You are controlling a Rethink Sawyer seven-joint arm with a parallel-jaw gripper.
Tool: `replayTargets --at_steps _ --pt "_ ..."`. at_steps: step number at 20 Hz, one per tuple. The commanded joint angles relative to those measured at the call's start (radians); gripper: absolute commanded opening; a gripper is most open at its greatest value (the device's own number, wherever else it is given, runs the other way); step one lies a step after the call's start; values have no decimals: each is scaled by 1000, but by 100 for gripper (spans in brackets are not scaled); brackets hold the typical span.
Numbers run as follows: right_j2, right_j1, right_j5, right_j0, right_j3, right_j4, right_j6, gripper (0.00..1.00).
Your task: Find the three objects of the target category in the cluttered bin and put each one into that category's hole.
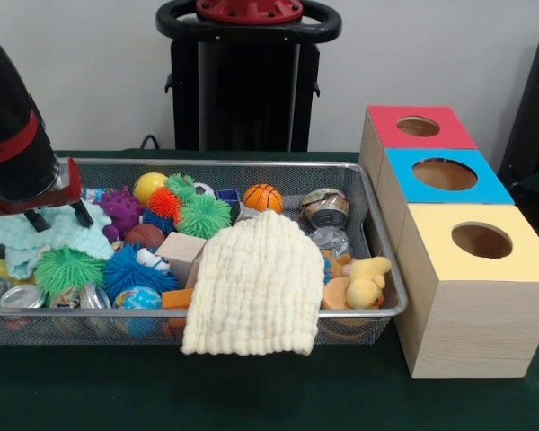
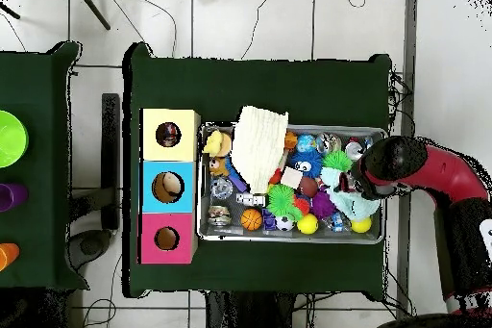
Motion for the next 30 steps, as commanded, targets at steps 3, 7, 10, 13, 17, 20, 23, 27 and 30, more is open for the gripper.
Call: replayTargets --at_steps 3,7,10,13,17,20,23,27,30 --pt "56 78 -140 -31 94 -106 -321 100" --pt "53 80 -127 -26 90 -102 -318 0" --pt "54 81 -126 -26 89 -103 -317 0" --pt "53 79 -127 -27 91 -106 -321 0" --pt "58 79 -133 -27 89 -110 -331 0" --pt "57 79 -134 -28 91 -109 -327 0" --pt "45 75 -96 -10 78 -96 -290 0" --pt "41 33 -32 17 85 -62 -241 0" --pt "40 5 6 44 80 -52 -225 0"
